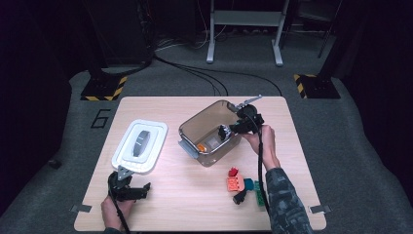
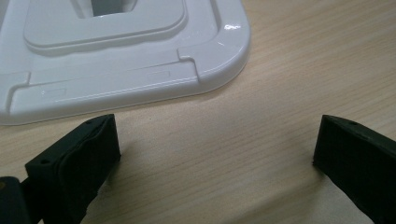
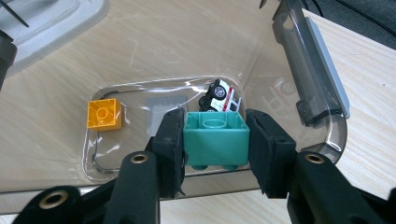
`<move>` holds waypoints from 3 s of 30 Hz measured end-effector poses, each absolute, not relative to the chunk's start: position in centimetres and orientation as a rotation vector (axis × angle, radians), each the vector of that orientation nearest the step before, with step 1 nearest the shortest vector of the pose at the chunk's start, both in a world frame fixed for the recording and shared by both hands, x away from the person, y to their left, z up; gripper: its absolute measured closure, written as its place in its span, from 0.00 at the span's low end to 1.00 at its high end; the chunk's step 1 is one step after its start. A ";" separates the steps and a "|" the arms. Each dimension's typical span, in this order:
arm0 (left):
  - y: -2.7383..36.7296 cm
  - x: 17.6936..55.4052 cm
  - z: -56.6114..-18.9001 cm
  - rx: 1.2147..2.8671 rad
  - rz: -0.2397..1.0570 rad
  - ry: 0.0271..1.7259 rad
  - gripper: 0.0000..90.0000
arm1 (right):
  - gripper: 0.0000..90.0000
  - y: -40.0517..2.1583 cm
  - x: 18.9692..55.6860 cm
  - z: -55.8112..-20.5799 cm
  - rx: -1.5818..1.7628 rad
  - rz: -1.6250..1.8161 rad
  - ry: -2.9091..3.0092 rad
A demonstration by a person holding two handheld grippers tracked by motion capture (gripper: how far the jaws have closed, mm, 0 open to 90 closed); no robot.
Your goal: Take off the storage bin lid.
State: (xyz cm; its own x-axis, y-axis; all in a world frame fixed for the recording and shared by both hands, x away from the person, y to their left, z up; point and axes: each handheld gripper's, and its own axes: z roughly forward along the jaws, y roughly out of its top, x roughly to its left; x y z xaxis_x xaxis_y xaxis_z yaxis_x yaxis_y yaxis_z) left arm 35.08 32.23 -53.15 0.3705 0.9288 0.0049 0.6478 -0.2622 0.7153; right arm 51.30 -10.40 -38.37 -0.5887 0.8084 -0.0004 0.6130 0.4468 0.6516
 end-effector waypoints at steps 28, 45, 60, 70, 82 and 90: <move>32.2 35.1 -53.2 2.007 0.580 1.354 0.00 | 0.18 -16.4 45.6 -37.1 1.262 1.036 2.220; 32.2 35.1 -53.2 1.992 0.581 1.359 0.00 | 0.16 -19.8 41.1 -42.7 1.363 1.027 2.207; 32.1 35.1 -53.2 1.993 0.582 1.359 0.00 | 0.18 -21.0 37.0 -48.8 1.446 0.989 2.279; 32.1 35.1 -53.2 1.997 0.579 1.359 0.00 | 0.19 -21.0 37.7 -50.3 1.495 0.918 2.269; 32.1 35.1 -53.2 1.996 0.580 1.359 0.00 | 0.20 -21.9 40.3 -49.2 1.535 0.931 2.160; 32.1 35.1 -53.2 1.995 0.581 1.358 0.00 | 0.26 -18.7 39.4 -49.4 1.536 0.892 2.169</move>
